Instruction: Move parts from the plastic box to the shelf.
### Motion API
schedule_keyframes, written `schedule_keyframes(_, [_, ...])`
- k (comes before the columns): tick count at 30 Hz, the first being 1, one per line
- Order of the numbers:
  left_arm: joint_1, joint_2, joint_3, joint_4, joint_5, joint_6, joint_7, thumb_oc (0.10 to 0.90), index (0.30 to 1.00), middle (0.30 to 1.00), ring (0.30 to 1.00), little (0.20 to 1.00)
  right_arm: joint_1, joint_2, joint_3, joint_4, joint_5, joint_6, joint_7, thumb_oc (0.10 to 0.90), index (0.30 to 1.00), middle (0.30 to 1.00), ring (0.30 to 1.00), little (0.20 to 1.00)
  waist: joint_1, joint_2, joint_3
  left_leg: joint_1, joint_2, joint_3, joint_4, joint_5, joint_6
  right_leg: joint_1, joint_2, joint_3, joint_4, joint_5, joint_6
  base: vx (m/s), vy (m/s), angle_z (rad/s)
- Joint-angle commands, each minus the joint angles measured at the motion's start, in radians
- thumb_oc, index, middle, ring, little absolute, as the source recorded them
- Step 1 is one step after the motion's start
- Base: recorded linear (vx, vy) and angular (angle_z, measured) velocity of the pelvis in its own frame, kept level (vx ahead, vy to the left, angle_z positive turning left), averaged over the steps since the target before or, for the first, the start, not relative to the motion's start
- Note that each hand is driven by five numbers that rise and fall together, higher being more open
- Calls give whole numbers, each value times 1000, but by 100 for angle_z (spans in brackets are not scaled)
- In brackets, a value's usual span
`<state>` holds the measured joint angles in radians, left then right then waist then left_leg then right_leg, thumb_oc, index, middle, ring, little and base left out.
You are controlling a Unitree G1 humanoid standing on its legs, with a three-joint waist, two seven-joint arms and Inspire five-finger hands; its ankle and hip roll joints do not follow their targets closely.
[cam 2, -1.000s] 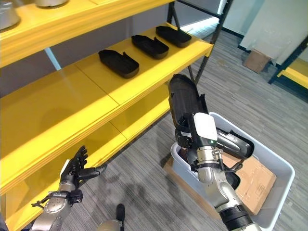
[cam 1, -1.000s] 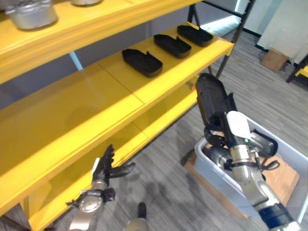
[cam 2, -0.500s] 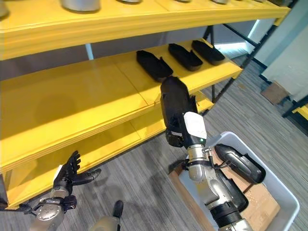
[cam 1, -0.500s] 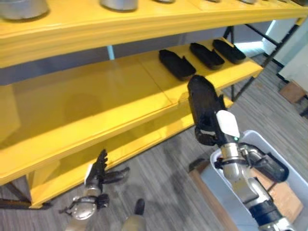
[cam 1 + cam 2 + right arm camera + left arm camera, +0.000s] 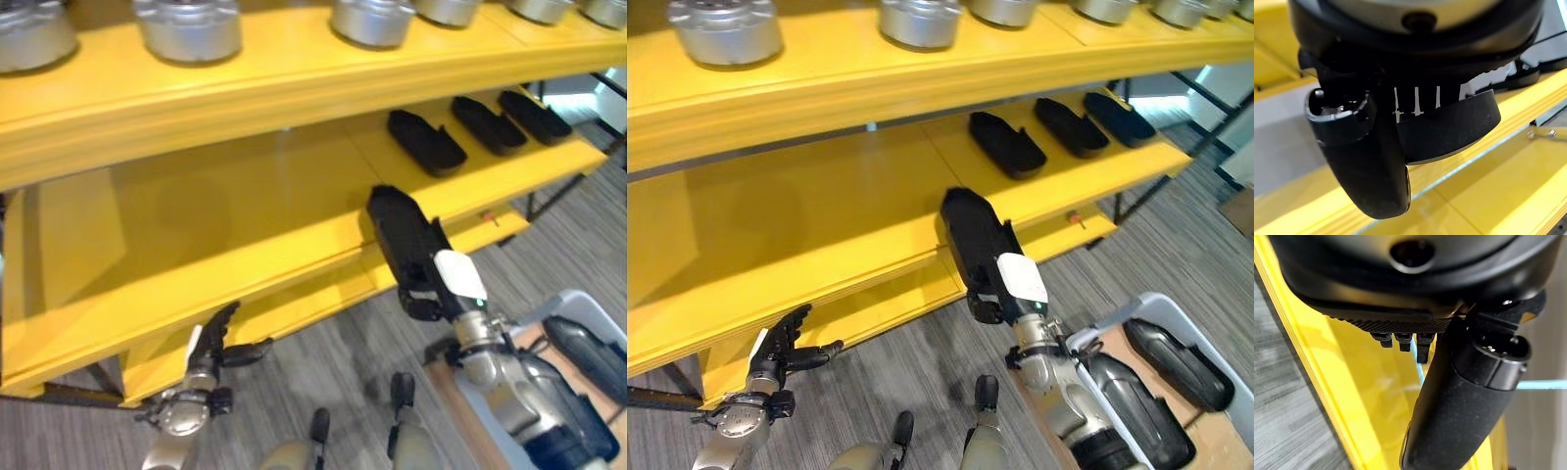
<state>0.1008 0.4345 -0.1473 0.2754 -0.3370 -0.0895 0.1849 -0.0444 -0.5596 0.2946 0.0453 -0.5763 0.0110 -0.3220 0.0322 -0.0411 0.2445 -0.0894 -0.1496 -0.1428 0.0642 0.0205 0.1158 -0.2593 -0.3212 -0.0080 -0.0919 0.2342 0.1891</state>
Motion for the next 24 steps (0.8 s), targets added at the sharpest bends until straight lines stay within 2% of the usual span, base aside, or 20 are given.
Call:
schedule_keyframes(1, [-79,35,16,-91,42,-100,-4,900,1000,1000,1000,1000,-152,-23,-134,-94,21,-70,-81,400,300,300,300,300,2,-84,-70,104,91,-49,43,-178,-86,79,-32,-52,89,44,37,198,-214,86])
schedule_keyframes(2, [-75,34,17,-91,44,-99,-3,900,1000,1000,1000,1000,-149,-22,-136,-97,25,-75,-82,400,300,300,300,300,-1,-87,-74,108,98,-55,48,-185,-90,84,-25,-56,100,36,42,207,-271,82])
schedule_keyframes(6, [-48,35,39,-108,19,-100,6,900,1000,1000,1000,1000,-161,-26,-125,-99,51,-91,-79,400,300,300,300,300,4,-73,-84,150,188,-73,30,-198,-121,88,41,-121,173,-76,21,220,-298,38])
schedule_keyframes(8, [-23,38,54,-125,3,-101,11,900,1000,1000,1000,1000,-159,-31,-123,-96,66,-99,-76,400,300,300,300,300,9,-65,-90,177,255,-87,-9,-177,-144,94,83,-155,218,-140,1,180,-320,16])
schedule_keyframes(10, [-17,40,57,-130,-1,-102,11,900,1000,1000,1000,1000,-163,-34,-120,-92,72,-100,-78,400,300,300,300,300,9,-60,-94,185,278,-94,-32,-165,-153,90,96,-169,237,-157,-5,105,-194,39])
schedule_keyframes(12, [-4,40,58,-142,-12,-102,12,900,1000,1000,1000,1000,-176,-50,-115,-82,87,-107,-81,400,300,300,300,300,19,-50,-103,190,338,-106,-88,-113,-180,82,130,-194,270,-200,-24,147,-293,44])
schedule_keyframes(20, [-1,33,40,-146,-31,-101,15,900,1000,1000,1000,1000,-213,-69,-103,-80,103,-118,-96,400,300,300,300,300,33,-26,-117,156,401,-134,-149,-34,-218,65,168,-236,321,-256,-57,55,-120,10])
schedule_keyframes(24, [-2,27,31,-146,-36,-101,13,900,1000,1000,1000,1000,-231,-80,-95,-91,105,-124,-101,400,300,300,300,300,42,-16,-118,128,414,-154,-151,-4,-234,71,177,-262,331,-275,-71,33,-92,41])
